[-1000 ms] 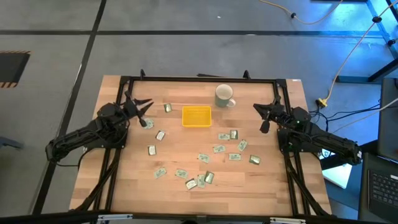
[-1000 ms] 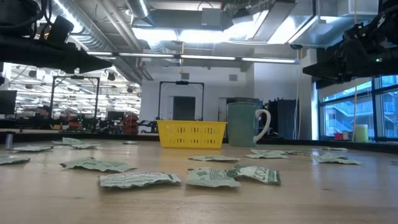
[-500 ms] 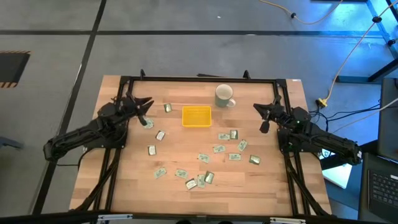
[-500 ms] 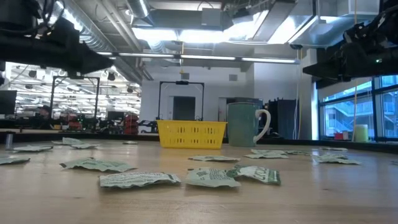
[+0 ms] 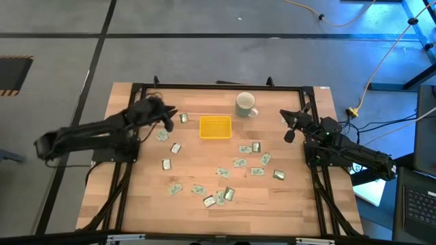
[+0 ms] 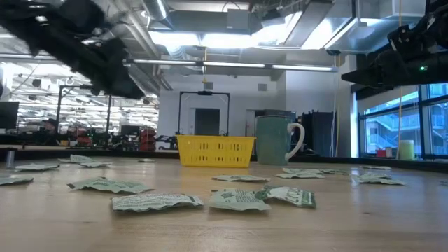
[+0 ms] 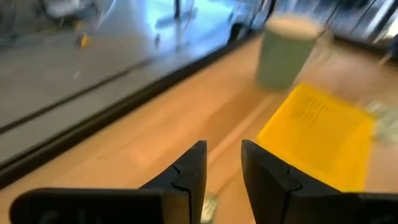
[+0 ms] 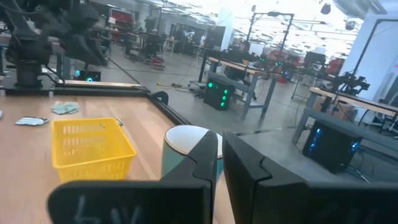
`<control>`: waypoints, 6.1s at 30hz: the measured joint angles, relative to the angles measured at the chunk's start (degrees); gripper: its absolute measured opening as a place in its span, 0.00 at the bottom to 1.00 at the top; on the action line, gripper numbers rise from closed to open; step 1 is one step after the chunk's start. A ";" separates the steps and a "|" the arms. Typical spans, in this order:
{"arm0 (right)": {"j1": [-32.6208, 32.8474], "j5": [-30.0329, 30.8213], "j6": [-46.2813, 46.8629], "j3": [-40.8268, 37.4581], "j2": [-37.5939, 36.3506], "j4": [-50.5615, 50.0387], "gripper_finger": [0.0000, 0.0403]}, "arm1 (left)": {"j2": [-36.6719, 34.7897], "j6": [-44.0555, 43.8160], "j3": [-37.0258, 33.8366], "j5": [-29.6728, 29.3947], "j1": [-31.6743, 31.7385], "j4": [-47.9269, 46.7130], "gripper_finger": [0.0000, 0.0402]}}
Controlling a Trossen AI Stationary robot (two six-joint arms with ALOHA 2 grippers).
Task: Pick and place Stevia / Truvia into bins
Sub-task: Put the top left truvia tea packet into the yellow bin, then put the middle right stevia tea packet into the yellow bin
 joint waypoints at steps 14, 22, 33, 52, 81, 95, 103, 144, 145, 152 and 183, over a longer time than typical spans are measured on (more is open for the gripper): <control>-0.02 -0.07 0.02 -0.01 0.00 -0.15 0.07 | 33.70 3.39 16.00 1.65 2.34 -9.55 0.23; -0.02 -0.15 0.17 -0.01 0.00 -0.15 0.07 | 43.13 2.72 22.01 1.50 2.70 -11.73 0.23; -0.02 -0.15 0.20 -0.01 0.01 -0.17 0.07 | 49.23 -0.61 25.91 1.33 4.50 -20.11 0.23; -0.02 -0.15 0.22 -0.01 0.00 -0.81 0.07 | 52.40 -0.70 26.15 1.70 4.48 -19.82 0.19; 0.00 -0.14 0.22 0.00 0.01 -1.44 0.07 | 40.96 0.44 25.76 11.02 2.67 -7.07 0.02; 0.00 -0.15 0.22 0.01 0.01 -1.42 0.07 | 45.52 11.04 25.89 16.87 -7.87 8.01 0.02; 0.00 -0.14 0.22 -0.01 0.00 -1.44 0.07 | 50.39 10.97 25.87 16.82 -9.24 8.57 0.03; -0.01 -0.26 2.68 0.00 0.01 -1.49 0.07 | 43.28 12.04 25.90 17.57 -9.59 10.15 0.16; 0.00 -0.27 4.11 0.00 0.02 -1.49 0.07 | 41.82 12.84 25.90 18.22 -9.66 10.23 0.16; 0.02 -1.09 8.60 -0.01 0.01 -0.99 0.07 | 30.68 15.36 19.42 18.33 -9.29 16.78 0.16; 14.10 -11.98 15.72 20.76 50.31 3.81 0.07 | 21.49 13.42 3.62 18.13 -9.29 40.68 0.16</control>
